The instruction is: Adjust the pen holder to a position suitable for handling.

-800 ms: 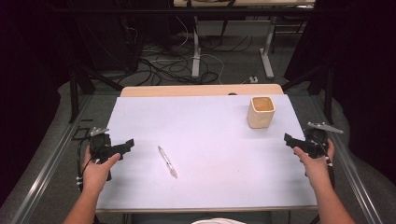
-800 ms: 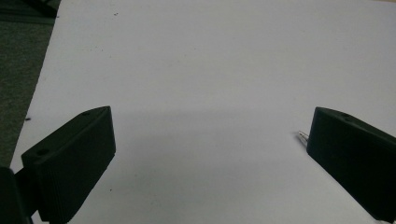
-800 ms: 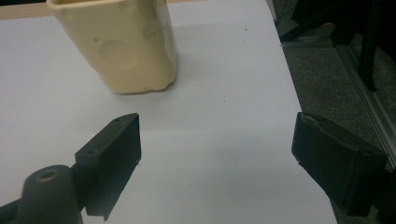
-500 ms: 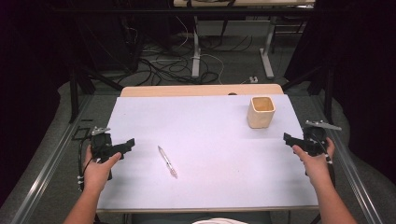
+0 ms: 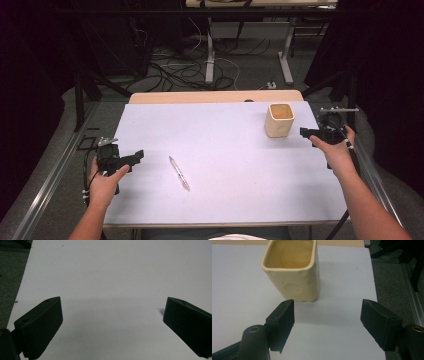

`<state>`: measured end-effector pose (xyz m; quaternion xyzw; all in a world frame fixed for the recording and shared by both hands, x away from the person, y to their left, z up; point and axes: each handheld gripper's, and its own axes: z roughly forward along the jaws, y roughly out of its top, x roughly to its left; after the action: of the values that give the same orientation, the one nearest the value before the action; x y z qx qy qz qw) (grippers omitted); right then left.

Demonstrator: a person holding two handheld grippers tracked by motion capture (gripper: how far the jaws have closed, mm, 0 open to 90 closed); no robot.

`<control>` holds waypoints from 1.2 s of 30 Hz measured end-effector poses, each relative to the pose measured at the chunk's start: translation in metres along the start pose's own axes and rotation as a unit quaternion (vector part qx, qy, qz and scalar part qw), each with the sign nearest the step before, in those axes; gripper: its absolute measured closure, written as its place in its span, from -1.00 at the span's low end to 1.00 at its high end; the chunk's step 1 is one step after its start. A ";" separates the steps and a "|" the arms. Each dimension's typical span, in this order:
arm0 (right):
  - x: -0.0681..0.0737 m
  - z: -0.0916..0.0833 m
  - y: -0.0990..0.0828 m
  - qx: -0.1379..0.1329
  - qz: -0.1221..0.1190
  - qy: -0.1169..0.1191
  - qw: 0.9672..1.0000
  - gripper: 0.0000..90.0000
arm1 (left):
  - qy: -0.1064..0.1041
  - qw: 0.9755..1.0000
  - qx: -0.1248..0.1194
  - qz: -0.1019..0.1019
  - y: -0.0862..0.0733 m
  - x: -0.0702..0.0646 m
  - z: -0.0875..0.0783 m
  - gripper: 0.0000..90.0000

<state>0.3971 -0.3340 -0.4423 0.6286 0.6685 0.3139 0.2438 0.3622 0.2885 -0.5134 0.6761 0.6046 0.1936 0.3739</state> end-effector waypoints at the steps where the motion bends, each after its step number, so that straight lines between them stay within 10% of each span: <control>1: 0.001 0.000 0.004 0.003 -0.003 0.000 1.000 -0.40 | 0.001 1.000 -0.002 -0.001 0.000 -0.001 0.001 -0.94; 18: 0.006 0.013 0.069 0.051 -0.031 -0.006 0.998 -0.25 | 0.002 1.000 0.002 -0.003 -0.001 0.001 0.001 -0.94; 36: 0.011 0.059 0.099 0.115 -0.046 0.000 0.992 0.09 | 0.002 1.000 0.007 -0.001 -0.002 0.002 0.002 -0.94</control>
<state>0.5063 -0.3147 -0.4098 0.6212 0.7283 0.2230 0.1842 0.3627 0.2897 -0.5167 0.6776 0.6074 0.1903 0.3683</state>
